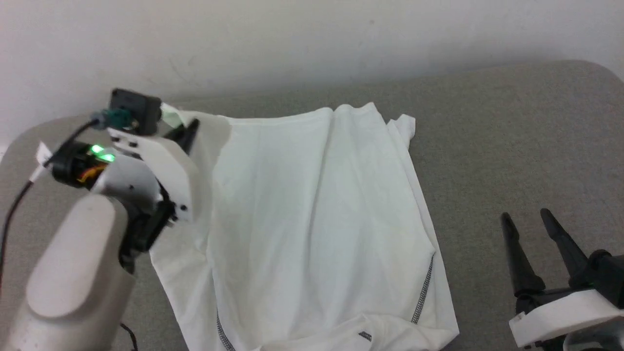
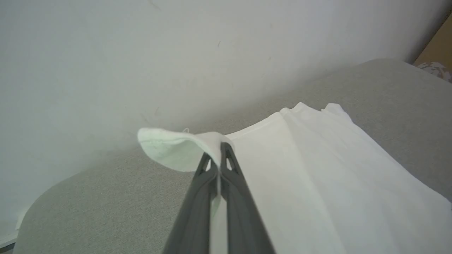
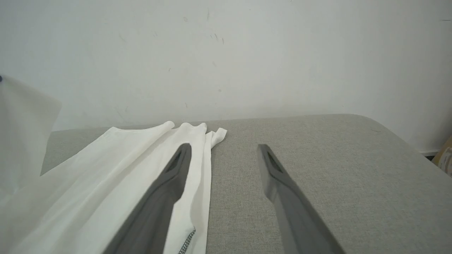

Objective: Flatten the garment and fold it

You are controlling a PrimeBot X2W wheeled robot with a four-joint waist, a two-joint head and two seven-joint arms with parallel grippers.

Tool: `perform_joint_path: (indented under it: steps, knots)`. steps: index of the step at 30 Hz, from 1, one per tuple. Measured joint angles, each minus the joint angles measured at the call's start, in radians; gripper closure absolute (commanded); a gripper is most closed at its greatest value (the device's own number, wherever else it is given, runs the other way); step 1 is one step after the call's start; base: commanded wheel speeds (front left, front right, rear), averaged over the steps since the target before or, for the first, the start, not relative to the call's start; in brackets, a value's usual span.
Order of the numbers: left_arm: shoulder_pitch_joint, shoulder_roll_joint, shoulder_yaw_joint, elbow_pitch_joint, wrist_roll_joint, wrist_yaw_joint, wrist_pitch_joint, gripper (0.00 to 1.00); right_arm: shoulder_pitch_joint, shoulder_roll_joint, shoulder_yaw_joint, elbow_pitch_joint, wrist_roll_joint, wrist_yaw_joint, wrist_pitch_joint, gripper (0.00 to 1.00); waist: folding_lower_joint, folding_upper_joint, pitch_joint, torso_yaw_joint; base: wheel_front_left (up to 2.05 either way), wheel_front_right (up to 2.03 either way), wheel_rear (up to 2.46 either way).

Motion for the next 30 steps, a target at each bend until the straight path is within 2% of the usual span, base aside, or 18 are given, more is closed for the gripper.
perform_joint_path:
  steps: [4,7,11,16,22,28,29,30]
  knots:
    - [0.109,-0.062,-0.087,-0.156,-0.003,0.005,0.02,1.0,0.01,0.007,-0.044,-0.02,-0.011,0.0,0.011,0.0,0.0,0.0,-0.035,0.027,0.0,0.0,0.0]
    - [0.185,-0.133,-0.171,-0.197,-0.008,0.005,0.032,1.0,0.014,0.01,-0.059,-0.033,-0.018,0.0,0.024,0.0,0.0,0.0,-0.051,0.038,0.0,0.0,0.0]
    - [0.256,-0.238,-0.277,-0.158,-0.032,0.0,0.035,1.0,0.015,0.014,-0.06,-0.05,-0.019,0.0,0.035,0.0,0.0003,0.0,-0.053,0.03,0.0,0.0,0.0]
    - [0.274,-0.358,-0.356,-0.03,-0.059,-0.017,0.022,1.0,0.015,0.017,-0.026,-0.058,-0.023,0.0,0.048,0.0,0.0004,0.0,-0.042,-0.003,0.0,0.0,0.0]
    - [0.236,-0.424,-0.418,0.086,-0.038,-0.023,-0.055,1.0,0.015,0.018,-0.012,-0.065,-0.025,0.0,0.062,0.0,0.0003,0.0001,-0.017,-0.047,0.0,0.0,0.0]
    - [0.235,-0.433,-0.481,0.233,-0.05,-0.026,-0.114,1.0,0.015,0.019,-0.013,-0.064,-0.025,0.0,0.067,0.0,0.0004,0.0001,0.018,-0.073,0.0,0.0,0.0]
    - [0.24,-0.433,-0.488,0.253,-0.058,-0.028,-0.127,0.82,0.015,0.02,-0.012,-0.062,-0.025,0.0,0.067,0.0,0.0005,0.0001,0.023,-0.075,0.0,0.0,0.0]
    - [0.245,-0.433,-0.496,0.269,-0.065,-0.033,-0.136,0.35,0.014,0.02,-0.01,-0.061,-0.024,0.0,0.067,0.0,0.0004,0.0001,0.028,-0.075,0.0,0.0,0.0]
